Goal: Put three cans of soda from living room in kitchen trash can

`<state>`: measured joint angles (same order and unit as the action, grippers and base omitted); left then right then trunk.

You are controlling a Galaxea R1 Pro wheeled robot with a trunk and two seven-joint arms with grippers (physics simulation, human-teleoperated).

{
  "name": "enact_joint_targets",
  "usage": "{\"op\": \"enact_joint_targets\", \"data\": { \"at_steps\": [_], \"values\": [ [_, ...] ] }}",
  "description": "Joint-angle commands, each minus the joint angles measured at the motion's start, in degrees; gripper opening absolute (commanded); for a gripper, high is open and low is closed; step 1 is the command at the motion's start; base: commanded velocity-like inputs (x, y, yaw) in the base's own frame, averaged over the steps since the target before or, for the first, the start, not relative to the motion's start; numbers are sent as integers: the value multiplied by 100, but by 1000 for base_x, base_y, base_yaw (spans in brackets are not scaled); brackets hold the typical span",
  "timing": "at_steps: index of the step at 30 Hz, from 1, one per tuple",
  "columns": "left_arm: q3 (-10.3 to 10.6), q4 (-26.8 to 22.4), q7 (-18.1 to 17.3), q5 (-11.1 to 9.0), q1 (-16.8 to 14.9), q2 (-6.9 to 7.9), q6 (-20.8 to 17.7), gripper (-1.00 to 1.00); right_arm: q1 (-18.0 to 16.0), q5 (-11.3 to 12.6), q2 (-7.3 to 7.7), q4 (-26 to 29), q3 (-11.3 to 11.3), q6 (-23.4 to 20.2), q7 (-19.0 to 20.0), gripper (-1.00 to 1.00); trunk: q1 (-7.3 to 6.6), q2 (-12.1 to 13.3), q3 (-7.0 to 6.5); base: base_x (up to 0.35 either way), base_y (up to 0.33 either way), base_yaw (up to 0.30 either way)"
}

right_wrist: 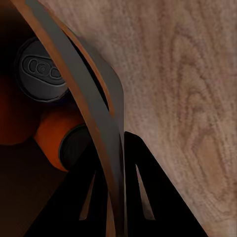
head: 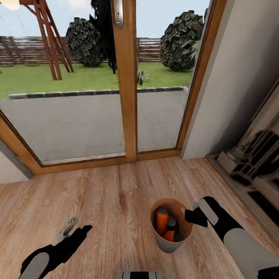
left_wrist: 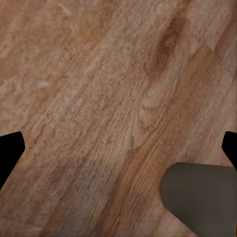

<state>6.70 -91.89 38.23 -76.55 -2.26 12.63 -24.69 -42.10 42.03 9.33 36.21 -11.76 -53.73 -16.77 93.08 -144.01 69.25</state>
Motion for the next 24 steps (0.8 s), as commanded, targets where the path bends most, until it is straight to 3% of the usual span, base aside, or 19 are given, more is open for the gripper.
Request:
{"op": "enact_joint_targets", "data": {
  "at_steps": [1,8,14,18,20,23,24],
  "values": [
    [4,2,1,-1,-3,1,0,100,9,55,-34,-12,9,29,34,100,3,2,2,0,0,0],
    [46,54,-9,56,-3,-19,13,100,26,46,-14,263,-4,29,42,100,-2,4,-42,0,0,0],
    [68,73,15,77,5,-24,33,100,50,62,229,829,7,12,42,100,-17,12,-175,0,0,0],
    [68,80,18,83,6,-19,39,100,112,67,265,1016,9,-14,42,100,-28,18,-264,0,0,0],
    [73,98,18,90,6,-22,42,100,309,66,303,1443,14,-25,42,100,-33,21,-308,0,0,0],
    [211,157,18,187,-3,-36,25,100,953,63,571,2758,23,-29,37,100,-40,25,-375,0,0,0],
    [249,165,18,229,-13,-39,20,100,1052,64,611,2971,25,-30,36,100,-43,26,-397,0,0,0]
  ]
}}
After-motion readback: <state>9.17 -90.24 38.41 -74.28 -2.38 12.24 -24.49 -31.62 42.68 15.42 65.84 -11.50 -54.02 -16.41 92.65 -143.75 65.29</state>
